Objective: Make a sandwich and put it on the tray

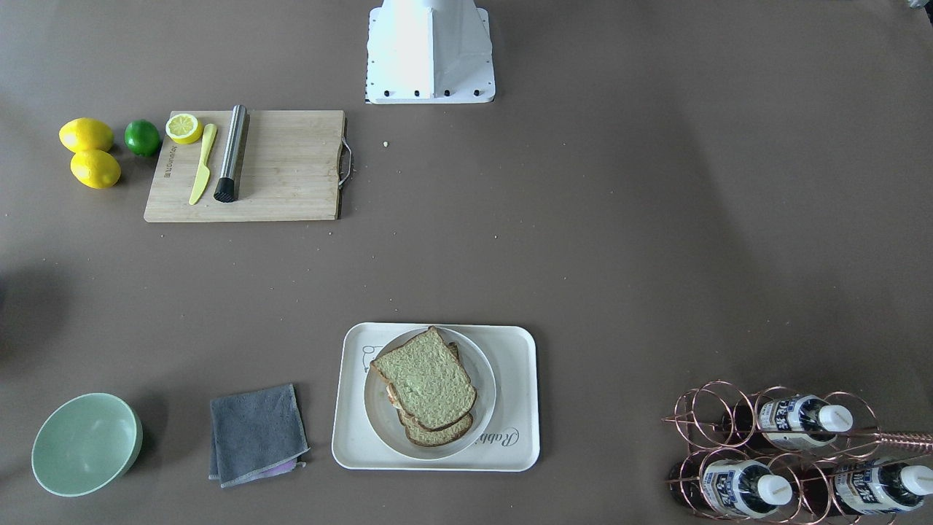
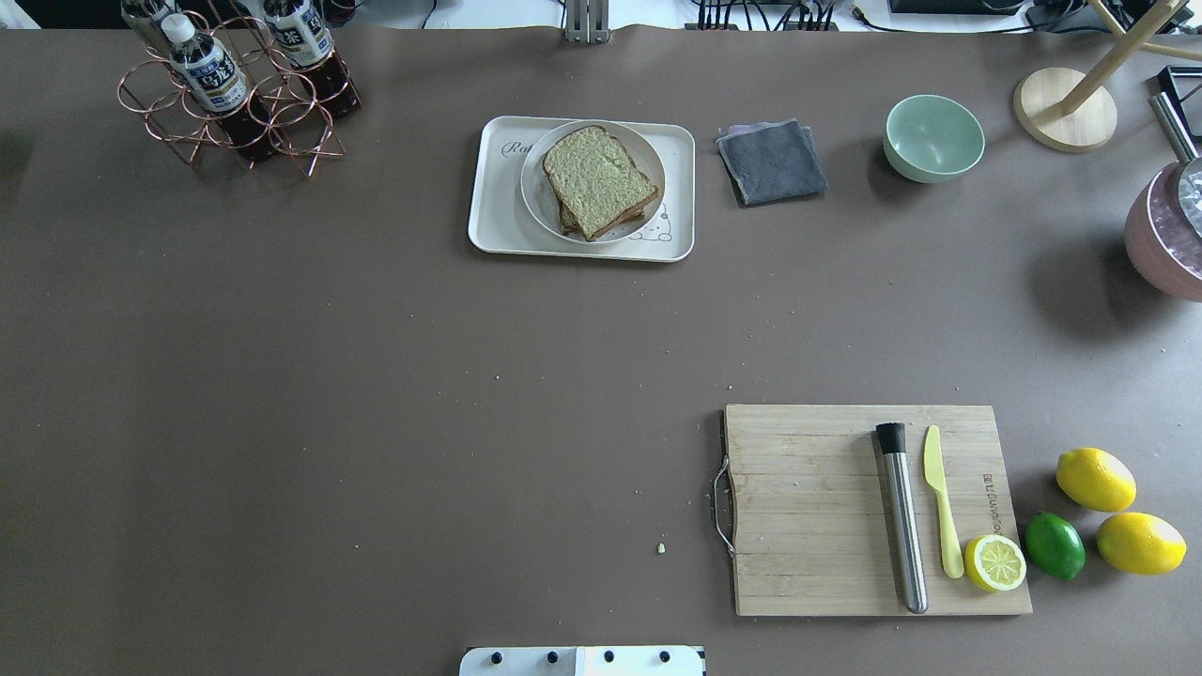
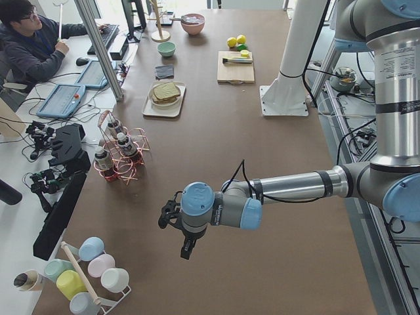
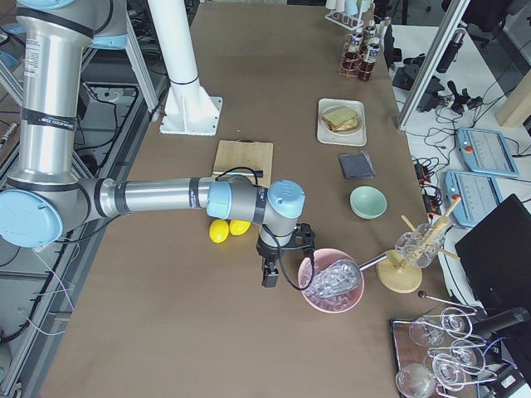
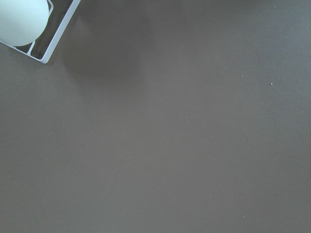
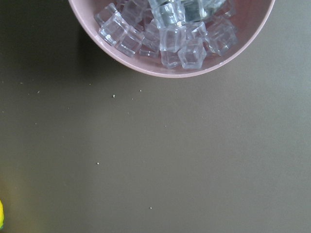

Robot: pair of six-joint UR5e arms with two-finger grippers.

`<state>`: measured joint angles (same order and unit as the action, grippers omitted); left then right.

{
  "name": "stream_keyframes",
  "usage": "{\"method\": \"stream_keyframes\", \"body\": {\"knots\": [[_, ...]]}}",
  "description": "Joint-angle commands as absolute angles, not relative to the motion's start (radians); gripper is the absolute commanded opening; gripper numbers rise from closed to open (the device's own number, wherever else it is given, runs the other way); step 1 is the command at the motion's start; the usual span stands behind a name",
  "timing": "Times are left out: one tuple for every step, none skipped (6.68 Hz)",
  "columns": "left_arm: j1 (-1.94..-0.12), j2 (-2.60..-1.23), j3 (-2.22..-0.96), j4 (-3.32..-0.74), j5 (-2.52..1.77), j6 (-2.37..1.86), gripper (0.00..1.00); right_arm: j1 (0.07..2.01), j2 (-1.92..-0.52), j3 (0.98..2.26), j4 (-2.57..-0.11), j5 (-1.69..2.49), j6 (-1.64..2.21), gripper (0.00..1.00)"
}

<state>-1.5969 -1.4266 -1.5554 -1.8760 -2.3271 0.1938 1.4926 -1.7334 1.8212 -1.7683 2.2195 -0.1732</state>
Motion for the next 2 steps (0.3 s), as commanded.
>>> {"method": "stream_keyframes", "body": {"knots": [[-1.597,-1.427,-1.557,-1.876,-2.327,0.193,0.97,1.493,-1.733,1.821,-1.761,2.221,-0.173,1.0],[-1.597,-1.428,-1.559,-1.876,-2.333,0.192,0.97,1.493,-1.733,1.824,-1.761,2.223,-0.173,1.0]]}}
